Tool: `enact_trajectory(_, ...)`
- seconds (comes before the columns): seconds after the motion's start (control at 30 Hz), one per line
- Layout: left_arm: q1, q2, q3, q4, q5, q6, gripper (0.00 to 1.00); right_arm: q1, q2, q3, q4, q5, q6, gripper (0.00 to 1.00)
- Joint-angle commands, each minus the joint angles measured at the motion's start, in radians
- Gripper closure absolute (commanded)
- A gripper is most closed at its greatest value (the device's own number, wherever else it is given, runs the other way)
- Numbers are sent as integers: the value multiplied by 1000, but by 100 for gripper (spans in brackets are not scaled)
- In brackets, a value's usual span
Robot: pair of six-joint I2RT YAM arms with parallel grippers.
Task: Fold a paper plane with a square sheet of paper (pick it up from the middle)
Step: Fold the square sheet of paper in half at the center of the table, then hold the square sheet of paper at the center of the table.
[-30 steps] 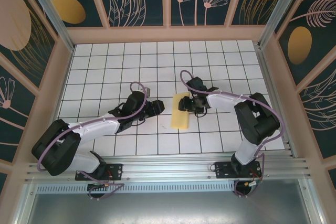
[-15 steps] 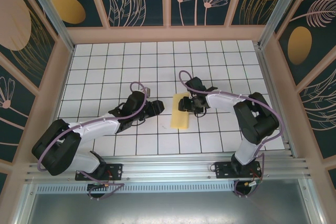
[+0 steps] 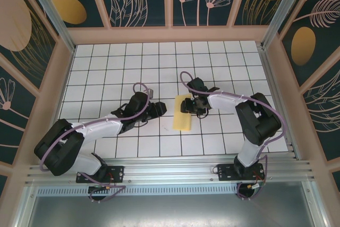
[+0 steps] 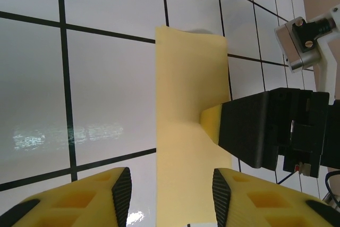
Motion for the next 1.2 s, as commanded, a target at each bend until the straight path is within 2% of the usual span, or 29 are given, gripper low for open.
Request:
enact_trajectory(0.0,6,24,30,37,31,11,60,6,52,3,-34,25,-24,47)
enact_trajectory(0.07,6,41,36,50,45,7,66,7,54,0,-31,25,-24,47)
enact_trajectory(0.23,6,134,97,54,105,-4,90,7,56,-5,-25,21,-25,47)
enact_trajectory(0.33,6,208,157,46,133,-16,100,8,59,-10,-22,19,-24,47)
enact_trajectory(0.53,1,341,269,-18,156,-18,100,7,58,-20,-14,19,-16,47)
enact_trajectory(0.77,-22,438,387,-152,117,14,100,9,56,-27,-7,15,-11,47)
enact_trajectory(1.17,-36,493,413,-178,106,15,100,9,57,-24,-10,12,-13,47)
